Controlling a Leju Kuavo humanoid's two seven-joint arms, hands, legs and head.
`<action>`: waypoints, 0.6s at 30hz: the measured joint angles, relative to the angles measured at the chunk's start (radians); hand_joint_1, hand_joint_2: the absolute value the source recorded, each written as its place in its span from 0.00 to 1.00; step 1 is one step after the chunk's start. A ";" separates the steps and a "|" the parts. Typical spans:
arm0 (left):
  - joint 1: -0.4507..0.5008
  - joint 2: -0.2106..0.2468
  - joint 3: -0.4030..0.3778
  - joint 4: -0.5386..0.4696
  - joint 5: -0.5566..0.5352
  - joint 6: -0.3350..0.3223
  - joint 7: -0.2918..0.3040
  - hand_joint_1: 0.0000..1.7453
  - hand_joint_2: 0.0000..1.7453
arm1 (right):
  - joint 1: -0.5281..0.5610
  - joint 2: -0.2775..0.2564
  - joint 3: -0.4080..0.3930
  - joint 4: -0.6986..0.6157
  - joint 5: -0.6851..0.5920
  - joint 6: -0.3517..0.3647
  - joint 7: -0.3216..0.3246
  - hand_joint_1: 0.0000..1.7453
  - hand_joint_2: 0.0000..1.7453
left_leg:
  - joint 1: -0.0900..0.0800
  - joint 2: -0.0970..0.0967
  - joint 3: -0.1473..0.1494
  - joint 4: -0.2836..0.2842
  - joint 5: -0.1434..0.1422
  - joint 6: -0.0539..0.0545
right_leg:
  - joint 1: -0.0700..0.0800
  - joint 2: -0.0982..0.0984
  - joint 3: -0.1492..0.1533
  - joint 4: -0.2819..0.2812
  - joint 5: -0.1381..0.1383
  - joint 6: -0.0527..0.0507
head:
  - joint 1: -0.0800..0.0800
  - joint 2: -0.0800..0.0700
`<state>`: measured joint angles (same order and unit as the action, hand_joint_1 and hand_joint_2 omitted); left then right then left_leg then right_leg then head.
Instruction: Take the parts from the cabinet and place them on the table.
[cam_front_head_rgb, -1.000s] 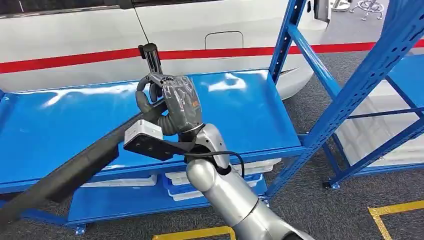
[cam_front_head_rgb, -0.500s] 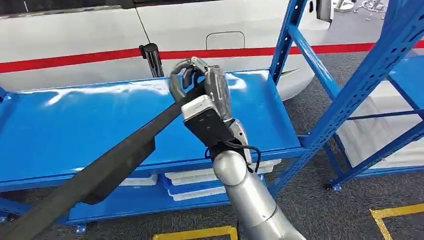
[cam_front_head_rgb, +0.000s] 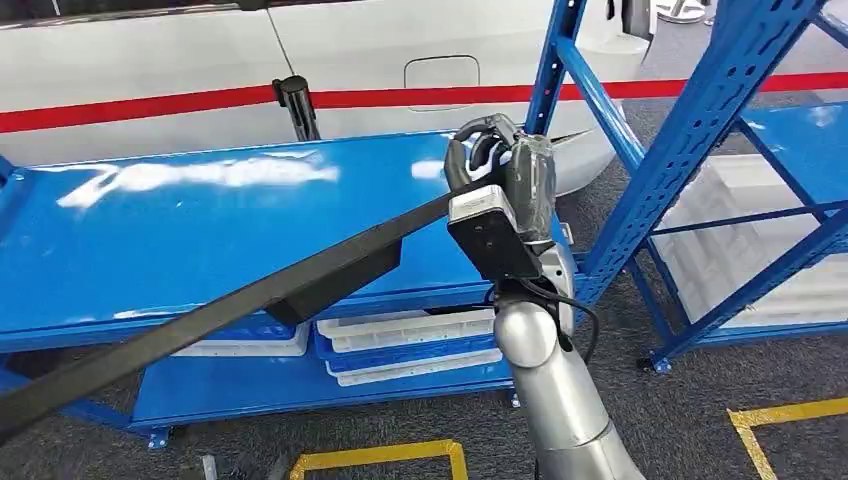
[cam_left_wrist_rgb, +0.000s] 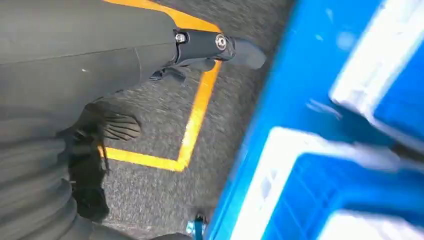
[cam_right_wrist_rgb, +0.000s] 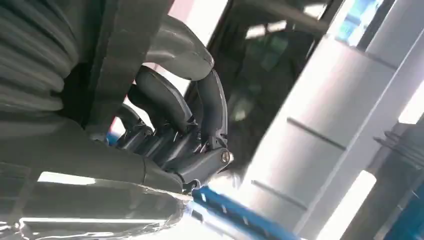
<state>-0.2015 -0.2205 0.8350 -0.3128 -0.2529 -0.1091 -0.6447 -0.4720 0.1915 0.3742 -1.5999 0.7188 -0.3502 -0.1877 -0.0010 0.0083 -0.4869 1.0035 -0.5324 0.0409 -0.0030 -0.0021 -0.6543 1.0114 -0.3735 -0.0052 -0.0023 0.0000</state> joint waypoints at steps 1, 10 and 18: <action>0.000 0.000 -0.003 0.000 -0.001 -0.001 0.000 0.00 1.00 | 0.001 -0.002 0.000 0.000 0.008 -0.003 0.003 1.00 1.00 | -0.001 -0.001 0.000 -0.001 0.000 0.001 | -0.001 -0.001 0.000 0.000 0.001 0.002 | -0.001 0.000; -0.012 -0.008 -0.075 0.000 -0.010 -0.012 0.001 0.00 1.00 | 0.033 -0.060 -0.009 0.002 0.270 -0.062 0.119 1.00 1.00 | 0.005 0.006 -0.061 -0.040 0.091 0.015 | -0.009 0.002 -0.085 0.233 -0.165 0.009 | 0.002 0.000; -0.022 -0.009 -0.125 -0.002 -0.008 -0.014 0.015 0.00 1.00 | -0.068 -0.101 0.000 0.127 0.468 0.118 0.275 1.00 1.00 | 0.009 0.000 -0.154 -0.003 0.159 -0.031 | -0.026 0.002 0.123 0.002 -0.128 0.051 | 0.003 0.000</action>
<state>-0.2238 -0.2296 0.7099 -0.3143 -0.2613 -0.1232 -0.6298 -0.5405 0.0908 0.3746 -1.4728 1.1868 -0.2323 0.0877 0.0075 0.0086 -0.6412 1.0010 -0.3734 0.0096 -0.0289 0.0003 -0.5314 1.0133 -0.5015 0.0458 0.0004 0.0000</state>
